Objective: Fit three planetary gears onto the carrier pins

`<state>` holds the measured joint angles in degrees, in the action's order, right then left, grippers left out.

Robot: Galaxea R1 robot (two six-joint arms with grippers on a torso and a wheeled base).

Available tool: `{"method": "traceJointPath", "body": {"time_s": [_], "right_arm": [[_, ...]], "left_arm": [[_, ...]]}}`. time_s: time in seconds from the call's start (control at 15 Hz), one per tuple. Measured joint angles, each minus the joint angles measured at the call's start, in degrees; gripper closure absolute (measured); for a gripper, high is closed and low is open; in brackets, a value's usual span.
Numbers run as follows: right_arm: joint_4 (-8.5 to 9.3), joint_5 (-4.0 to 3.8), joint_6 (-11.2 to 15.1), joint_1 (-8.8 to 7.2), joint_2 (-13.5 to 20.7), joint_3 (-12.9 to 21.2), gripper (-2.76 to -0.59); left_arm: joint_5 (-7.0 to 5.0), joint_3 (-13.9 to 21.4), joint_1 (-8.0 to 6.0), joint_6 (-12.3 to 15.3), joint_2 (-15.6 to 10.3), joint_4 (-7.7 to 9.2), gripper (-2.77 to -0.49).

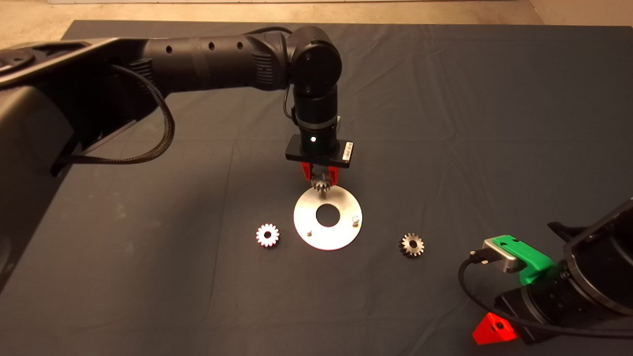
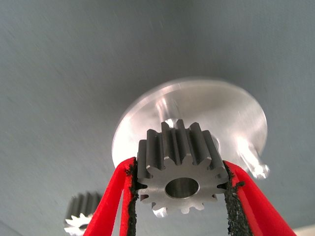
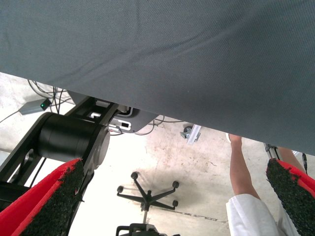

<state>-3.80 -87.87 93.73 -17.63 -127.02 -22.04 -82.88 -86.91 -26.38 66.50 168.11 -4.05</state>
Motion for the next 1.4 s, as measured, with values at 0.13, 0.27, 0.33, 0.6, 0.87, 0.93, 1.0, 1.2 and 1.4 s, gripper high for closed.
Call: {"method": "traceJointPath", "body": {"time_s": [0.13, 0.27, 0.33, 0.6, 0.87, 0.93, 1.0, 1.2, 1.4], "right_arm": [[0.0, 0.0, 0.0, 0.0, 0.0, 0.0, -2.76], [0.0, 0.0, 0.0, 0.0, -0.02, 0.0, -2.76], [0.0, 0.0, 0.0, 0.0, -0.02, 0.0, -2.76], [0.0, 0.0, 0.0, -0.01, -0.02, 0.0, -2.76], [0.0, 0.0, 0.0, 0.0, -0.02, 0.0, -2.76], [0.0, 0.0, 0.0, 0.0, -0.02, 0.0, -2.76], [0.0, 0.0, 0.0, 0.0, -0.02, 0.0, -2.76], [0.0, 0.0, 0.0, 0.0, -0.02, 0.0, -2.76], [0.0, 0.0, 0.0, 0.0, -0.02, 0.0, -2.76]], "left_arm": [[0.0, 0.0, 0.0, -0.02, 0.02, -1.51, -0.93], [-0.02, 0.0, 0.0, -0.1, 0.0, -2.04, -0.93], [-0.02, 0.12, 0.0, -0.1, 0.0, -2.04, -0.93], [-0.7, 0.17, 0.0, -0.11, 0.02, -2.04, -0.93], [-1.35, 0.41, 0.01, -0.27, 0.0, -2.03, -0.93], [-1.35, 0.41, 0.01, -0.27, 0.02, -2.01, -0.93], [-1.35, 0.41, 0.01, -0.27, 0.02, -2.01, -0.93], [-1.34, 0.41, 0.01, -0.32, 0.0, -2.04, -0.93], [-1.34, 0.97, 0.01, -0.31, -0.02, -2.07, -0.93]]}}
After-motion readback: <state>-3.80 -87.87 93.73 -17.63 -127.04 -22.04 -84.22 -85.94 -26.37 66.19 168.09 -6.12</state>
